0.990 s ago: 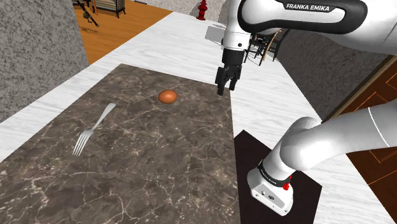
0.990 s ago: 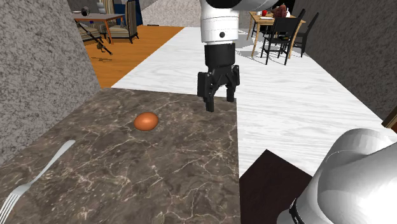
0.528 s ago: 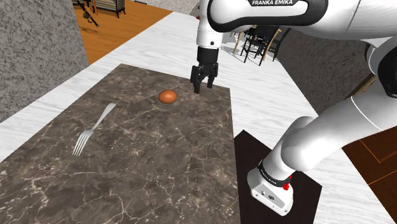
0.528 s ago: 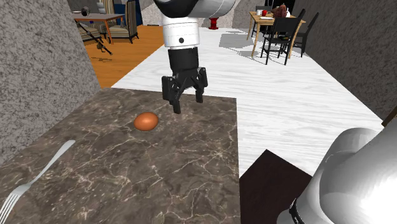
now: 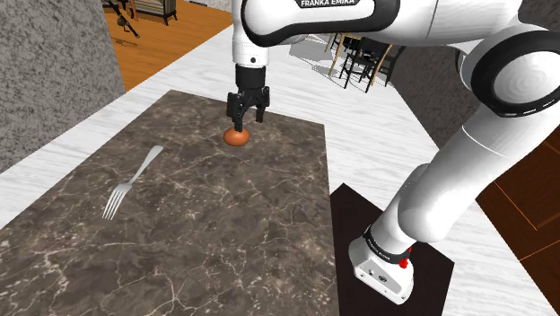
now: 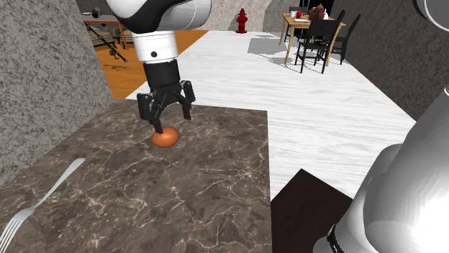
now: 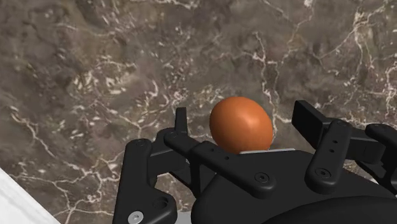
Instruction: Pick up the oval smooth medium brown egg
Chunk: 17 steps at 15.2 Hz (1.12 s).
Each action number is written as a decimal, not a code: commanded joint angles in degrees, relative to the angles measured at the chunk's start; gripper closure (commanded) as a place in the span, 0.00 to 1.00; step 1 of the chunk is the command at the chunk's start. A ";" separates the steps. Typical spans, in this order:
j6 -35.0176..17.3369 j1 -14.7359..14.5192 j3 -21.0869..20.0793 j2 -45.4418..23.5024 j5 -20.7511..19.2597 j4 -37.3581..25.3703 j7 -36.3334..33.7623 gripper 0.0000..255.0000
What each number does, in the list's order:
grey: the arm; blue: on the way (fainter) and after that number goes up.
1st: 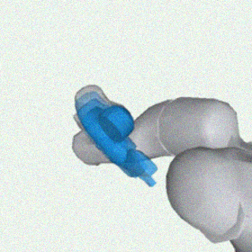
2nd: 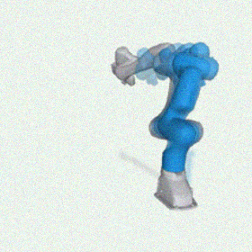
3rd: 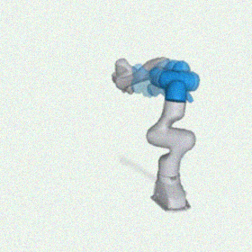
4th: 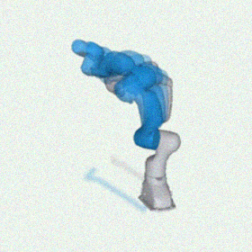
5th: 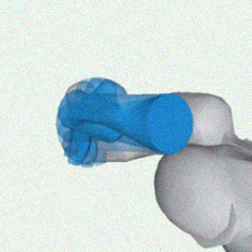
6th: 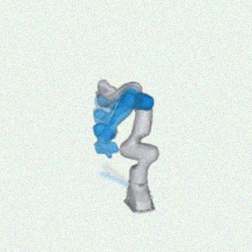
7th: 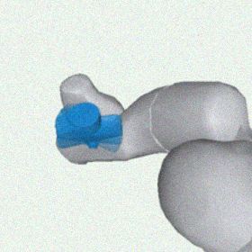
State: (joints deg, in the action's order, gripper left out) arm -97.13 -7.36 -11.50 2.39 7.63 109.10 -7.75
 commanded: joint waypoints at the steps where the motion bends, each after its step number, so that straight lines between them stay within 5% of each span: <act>1: -0.11 -0.77 -0.88 -4.46 -1.10 -4.62 -1.04 0.00; 11: -5.73 -0.98 -1.00 -5.84 -1.29 -0.37 -0.73 0.00; 12: -5.80 -0.95 -0.97 -5.70 -1.27 -0.15 -0.64 1.00; 17: -5.83 -0.95 -0.97 -5.60 -1.25 -0.02 -0.64 1.00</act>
State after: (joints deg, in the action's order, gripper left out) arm -102.99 -8.32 -12.49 -3.17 6.40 109.00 -8.39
